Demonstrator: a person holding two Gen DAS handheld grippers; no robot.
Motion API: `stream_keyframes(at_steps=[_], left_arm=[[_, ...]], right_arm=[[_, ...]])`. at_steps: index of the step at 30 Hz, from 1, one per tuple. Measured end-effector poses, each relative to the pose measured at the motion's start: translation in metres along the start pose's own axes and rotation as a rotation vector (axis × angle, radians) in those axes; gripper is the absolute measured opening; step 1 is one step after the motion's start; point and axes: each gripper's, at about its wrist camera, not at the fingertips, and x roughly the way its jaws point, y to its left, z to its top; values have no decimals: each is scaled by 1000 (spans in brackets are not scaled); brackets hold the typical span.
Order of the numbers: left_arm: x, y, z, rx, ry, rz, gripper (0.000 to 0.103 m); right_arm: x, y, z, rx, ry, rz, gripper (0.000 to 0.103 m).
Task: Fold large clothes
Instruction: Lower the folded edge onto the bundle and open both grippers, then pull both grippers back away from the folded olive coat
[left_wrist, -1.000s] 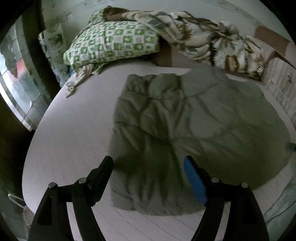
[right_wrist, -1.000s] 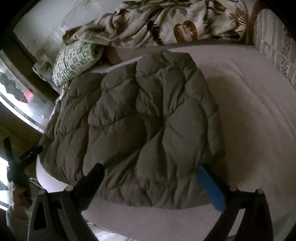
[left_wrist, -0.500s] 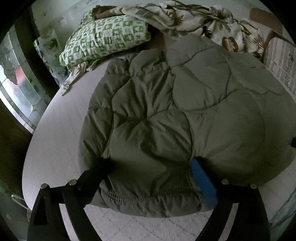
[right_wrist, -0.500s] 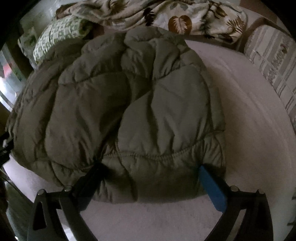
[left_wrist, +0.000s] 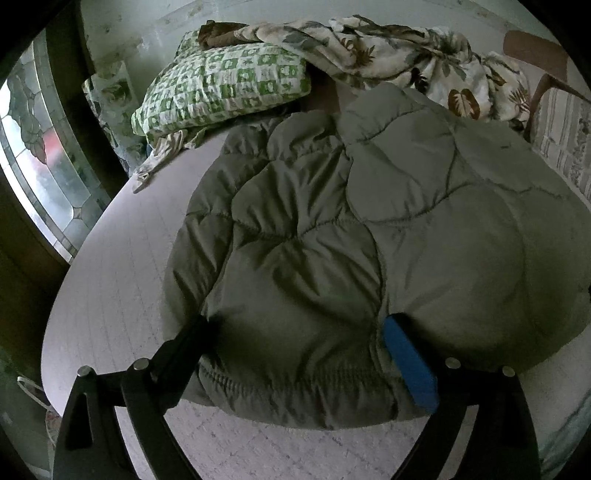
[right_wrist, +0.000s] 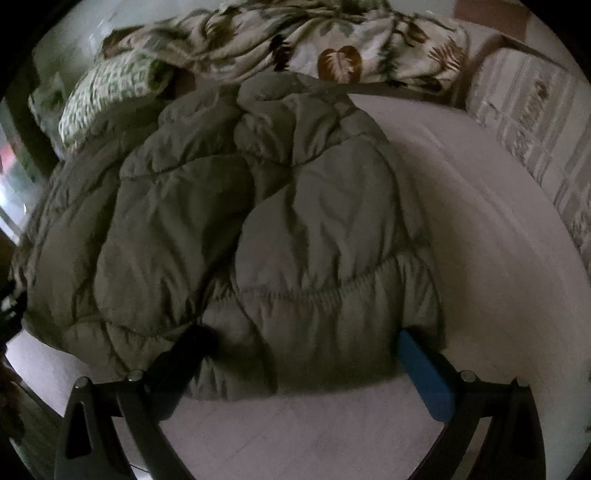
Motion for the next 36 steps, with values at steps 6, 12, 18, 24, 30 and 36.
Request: stream_keyframes(at_steps=[6,12,18,24,30,36], left_arm=[[-19,-1,-8,-13,-51,36,96],[-35,-1,-17,-24,-60,6,96],[-51,-2,-26,-39,-60,-45,96],[-71,0,-31,-79,-49,-121,96],[-92,3,-34,-88,-65,-86,96],[-100,7,-39,-89,-42,-75,96]], right_arm=[[-18,2,-27,5,-27,26,103],[-37,9,-56,-6,-42,45,103],[-46,18,-63,-28,-55,42,103],[-59,28,-67,-62,-62,50,103],[-74,33,-76,-83,-70,58,103],[-88,43,-90,-156,-78,61,103]])
